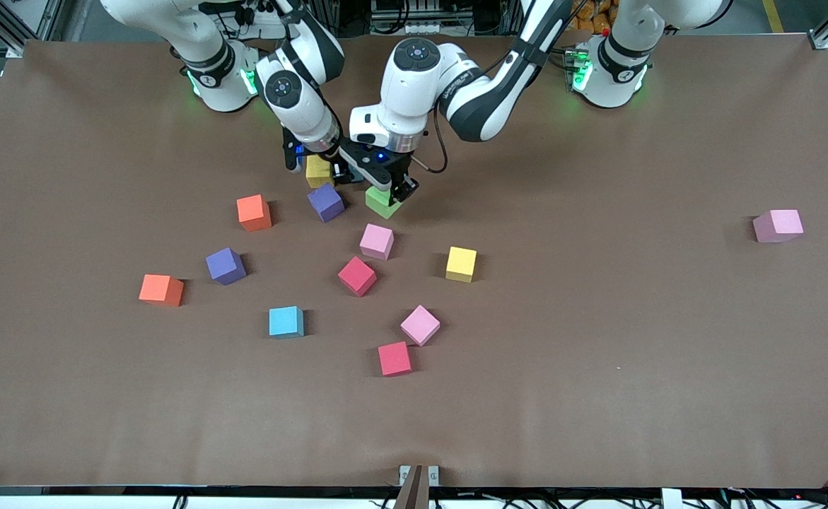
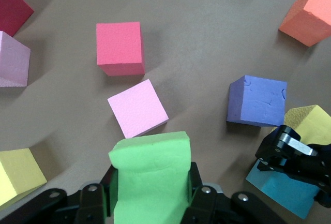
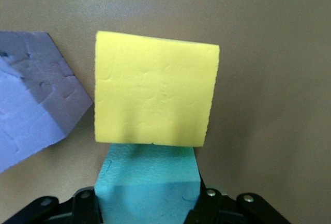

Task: Form number 2 with 11 blocks
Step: 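Lower the cyan block beside yellow and open the right gripper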

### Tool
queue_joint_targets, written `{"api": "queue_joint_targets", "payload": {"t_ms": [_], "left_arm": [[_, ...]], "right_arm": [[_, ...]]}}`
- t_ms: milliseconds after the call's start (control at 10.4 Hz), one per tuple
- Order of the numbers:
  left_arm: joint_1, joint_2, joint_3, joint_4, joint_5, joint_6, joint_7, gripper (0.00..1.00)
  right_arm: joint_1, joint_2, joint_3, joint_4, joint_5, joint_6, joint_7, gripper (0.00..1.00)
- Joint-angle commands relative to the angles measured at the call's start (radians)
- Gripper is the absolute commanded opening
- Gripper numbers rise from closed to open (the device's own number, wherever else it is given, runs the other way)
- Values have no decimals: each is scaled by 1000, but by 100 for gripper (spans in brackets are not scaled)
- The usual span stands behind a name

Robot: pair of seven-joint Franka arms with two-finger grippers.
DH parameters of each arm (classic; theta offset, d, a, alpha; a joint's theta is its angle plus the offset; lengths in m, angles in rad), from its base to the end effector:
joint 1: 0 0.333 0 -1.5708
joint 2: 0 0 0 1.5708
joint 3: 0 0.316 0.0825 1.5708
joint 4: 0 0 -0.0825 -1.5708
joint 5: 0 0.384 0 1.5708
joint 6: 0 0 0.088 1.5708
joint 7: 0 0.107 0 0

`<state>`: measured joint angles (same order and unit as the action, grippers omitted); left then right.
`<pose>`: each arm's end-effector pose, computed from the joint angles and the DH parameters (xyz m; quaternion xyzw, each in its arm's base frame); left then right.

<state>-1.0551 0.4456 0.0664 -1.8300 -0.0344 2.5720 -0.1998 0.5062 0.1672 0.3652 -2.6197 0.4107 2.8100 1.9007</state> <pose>0.3666 -0.5632 0.3206 0.9159 -0.3730 0.1241 0.0811 0.2887 0.3226 0.1969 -0.7538 0.6495 0.0950 0.0291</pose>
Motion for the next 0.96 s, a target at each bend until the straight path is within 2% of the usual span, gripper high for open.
{"api": "queue_joint_targets", "payload": {"t_ms": [0,864], "left_arm": [[7,7,-7,18,-25,-18,31,30],[7,8,-7,20,-24,-18,31,33]], "right_arm": [[3,-11,11,-29,28,25,0,0],[-2,-12,9,-36,28,28,-12,0]]}}
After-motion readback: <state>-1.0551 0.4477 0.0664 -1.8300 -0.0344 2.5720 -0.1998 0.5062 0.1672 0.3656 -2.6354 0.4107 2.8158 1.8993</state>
